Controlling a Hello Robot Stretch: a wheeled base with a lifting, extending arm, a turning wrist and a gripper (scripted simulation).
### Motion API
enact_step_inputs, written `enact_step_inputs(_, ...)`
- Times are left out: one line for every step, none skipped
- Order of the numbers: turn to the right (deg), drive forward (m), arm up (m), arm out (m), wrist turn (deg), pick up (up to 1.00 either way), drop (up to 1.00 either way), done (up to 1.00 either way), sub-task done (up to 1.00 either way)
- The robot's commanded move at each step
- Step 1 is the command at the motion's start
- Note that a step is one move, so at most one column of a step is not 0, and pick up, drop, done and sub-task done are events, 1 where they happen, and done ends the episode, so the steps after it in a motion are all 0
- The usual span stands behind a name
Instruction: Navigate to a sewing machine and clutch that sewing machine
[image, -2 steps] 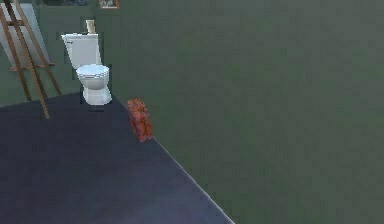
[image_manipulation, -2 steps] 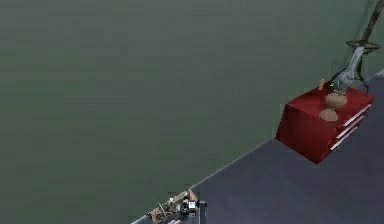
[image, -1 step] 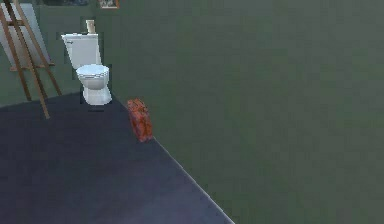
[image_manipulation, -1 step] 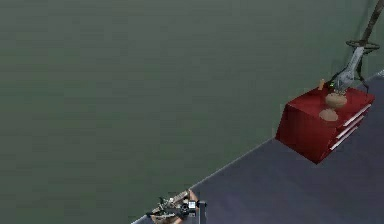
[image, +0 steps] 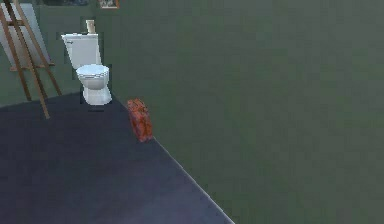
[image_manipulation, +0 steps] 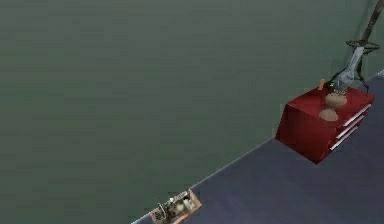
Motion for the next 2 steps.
enact_step_inputs(0.0,0.0,0.0,0.0,0.0,1.0,0.0,0.0,0.0)
enact_step_inputs(0.0,0.0,0.1,0.0,0.0,0.0,0.0,0.0,0.0)
